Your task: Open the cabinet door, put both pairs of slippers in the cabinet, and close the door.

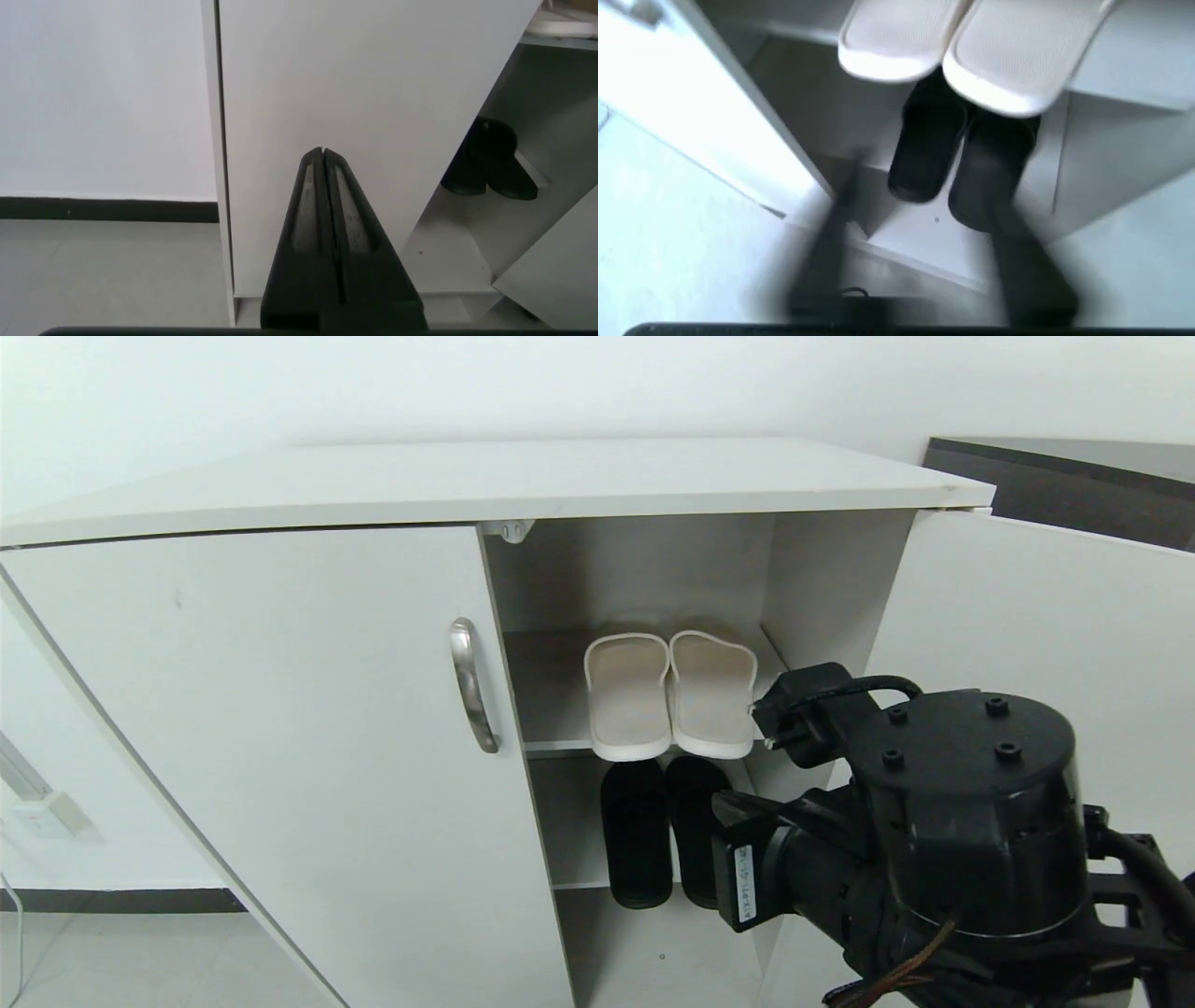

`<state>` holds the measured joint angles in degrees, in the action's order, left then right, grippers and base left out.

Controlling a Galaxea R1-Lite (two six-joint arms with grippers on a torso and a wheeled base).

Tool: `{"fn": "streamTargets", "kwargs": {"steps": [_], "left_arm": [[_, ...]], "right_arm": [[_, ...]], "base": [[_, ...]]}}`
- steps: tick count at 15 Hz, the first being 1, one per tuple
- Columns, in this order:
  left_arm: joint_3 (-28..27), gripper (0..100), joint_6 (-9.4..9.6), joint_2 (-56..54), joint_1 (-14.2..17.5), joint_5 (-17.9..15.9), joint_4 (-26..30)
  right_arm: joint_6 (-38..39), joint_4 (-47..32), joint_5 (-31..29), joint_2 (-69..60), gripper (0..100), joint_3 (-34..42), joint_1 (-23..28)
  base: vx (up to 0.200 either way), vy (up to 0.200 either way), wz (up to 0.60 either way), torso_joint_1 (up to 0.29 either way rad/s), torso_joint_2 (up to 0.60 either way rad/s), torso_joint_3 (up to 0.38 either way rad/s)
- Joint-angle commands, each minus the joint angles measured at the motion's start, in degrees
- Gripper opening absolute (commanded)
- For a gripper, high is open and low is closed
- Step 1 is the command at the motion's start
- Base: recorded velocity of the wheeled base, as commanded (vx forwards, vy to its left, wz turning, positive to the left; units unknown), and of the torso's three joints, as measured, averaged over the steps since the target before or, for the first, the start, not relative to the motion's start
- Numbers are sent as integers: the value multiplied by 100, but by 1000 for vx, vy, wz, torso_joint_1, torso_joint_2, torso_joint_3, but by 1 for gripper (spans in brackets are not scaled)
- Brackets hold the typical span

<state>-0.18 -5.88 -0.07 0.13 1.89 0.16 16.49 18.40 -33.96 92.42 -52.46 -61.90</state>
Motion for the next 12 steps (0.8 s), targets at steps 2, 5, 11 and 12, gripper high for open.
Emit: {"fn": "streamTargets", "kwargs": {"steps": [2, 5, 11, 12], "left_arm": [[1, 0, -1, 7, 4, -4, 2], [1, 0, -1, 7, -5, -4, 2], [1, 0, -10, 7, -5, -4, 2], [1, 0, -10, 7, 4, -4, 2]], "right_arm": [[-15, 6, 4, 40, 0, 69, -76], [-15, -3, 4, 57, 0, 95, -147], [-15, 6, 4, 154, 0, 174, -147], [-15, 6, 4, 163, 0, 174, -147]], "base": [[0, 0, 0, 0, 0, 0], [0, 0, 0, 0, 0, 0], [-133, 0, 0, 5, 0, 0], [-200, 0, 0, -2, 7, 2]]}}
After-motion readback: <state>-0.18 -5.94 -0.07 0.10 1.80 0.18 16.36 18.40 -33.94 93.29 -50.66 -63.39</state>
